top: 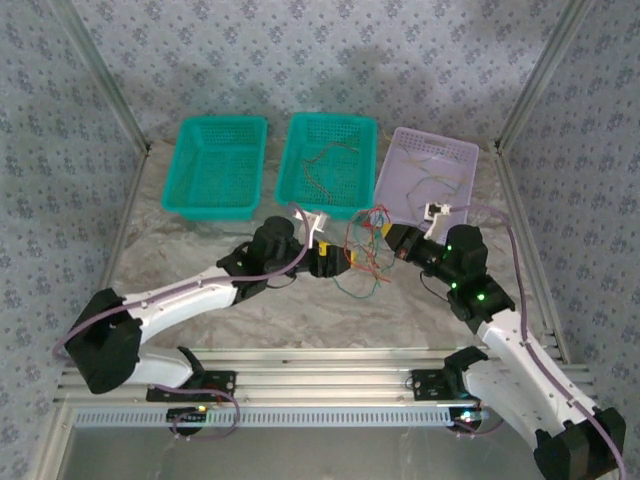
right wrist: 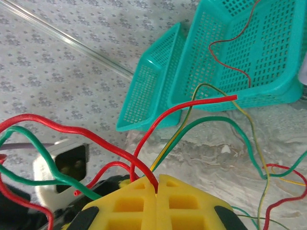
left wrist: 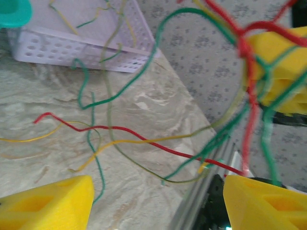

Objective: Untangle the cables

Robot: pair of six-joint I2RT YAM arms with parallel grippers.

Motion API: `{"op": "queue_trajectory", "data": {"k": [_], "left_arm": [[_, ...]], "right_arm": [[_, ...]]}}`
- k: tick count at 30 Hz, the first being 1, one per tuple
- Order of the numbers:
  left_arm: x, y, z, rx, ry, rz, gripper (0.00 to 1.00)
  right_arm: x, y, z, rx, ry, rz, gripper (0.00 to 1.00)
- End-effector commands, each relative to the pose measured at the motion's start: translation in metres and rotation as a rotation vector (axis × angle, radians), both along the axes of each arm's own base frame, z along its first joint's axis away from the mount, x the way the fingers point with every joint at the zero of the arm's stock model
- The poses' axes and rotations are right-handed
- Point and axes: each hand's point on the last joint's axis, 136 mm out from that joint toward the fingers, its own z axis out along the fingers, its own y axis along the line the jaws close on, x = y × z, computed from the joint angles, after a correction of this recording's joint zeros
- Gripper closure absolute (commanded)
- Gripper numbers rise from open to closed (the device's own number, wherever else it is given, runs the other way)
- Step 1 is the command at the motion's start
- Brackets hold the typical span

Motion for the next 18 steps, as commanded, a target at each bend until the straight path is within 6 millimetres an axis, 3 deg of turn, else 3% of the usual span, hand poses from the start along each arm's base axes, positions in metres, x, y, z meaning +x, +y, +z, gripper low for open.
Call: {"op": "queue_trajectory", "data": {"k": [1,9,18], "left_arm": [[-0.020,-0.002,0.018,-0.063,-0.015,-0.085,0.28],[-0.038,0.013,0.007,-0.025,-0.005,-0.114,0.28],[-0.028,0.017,0.029,-0.043,-0.058,-0.054,0.23]], "right_arm": [[0.006,-0.008,0.015,-0.053,-0.065,-0.056,1.00],[0.014,-0.015,0.007,-0.096,-0.051,-0.108,1.00],[0.012,0.003,0.005,-0.130,-0.059,-0.054,1.00]]}}
